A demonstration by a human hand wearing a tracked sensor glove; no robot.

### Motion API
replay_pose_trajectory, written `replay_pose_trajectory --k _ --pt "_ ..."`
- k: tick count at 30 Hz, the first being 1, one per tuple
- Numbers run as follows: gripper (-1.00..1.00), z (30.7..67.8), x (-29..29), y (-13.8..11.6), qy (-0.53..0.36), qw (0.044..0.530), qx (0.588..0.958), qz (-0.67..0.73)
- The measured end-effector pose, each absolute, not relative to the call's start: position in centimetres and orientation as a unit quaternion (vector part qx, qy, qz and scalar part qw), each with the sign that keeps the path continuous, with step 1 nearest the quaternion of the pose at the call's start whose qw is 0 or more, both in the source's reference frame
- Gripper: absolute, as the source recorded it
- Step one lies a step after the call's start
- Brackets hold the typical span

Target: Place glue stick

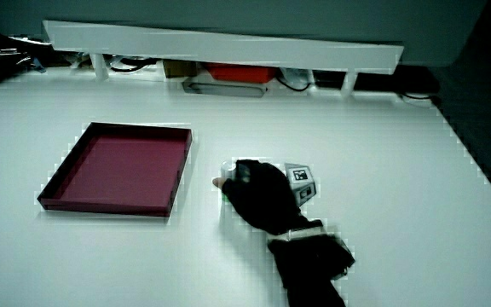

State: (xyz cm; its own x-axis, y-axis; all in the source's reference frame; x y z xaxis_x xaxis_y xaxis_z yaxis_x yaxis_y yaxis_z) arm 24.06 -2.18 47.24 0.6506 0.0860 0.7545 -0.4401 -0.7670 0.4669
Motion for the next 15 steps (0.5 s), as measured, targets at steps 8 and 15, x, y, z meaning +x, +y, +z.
replay_pose_trajectory --k 8,15 --pt "-1.0 44.0 25.5 -4.0 -0.109 0.305 0.866 0.38" --pt "-1.0 41.7 25.1 -4.8 -0.104 0.304 0.881 0.346"
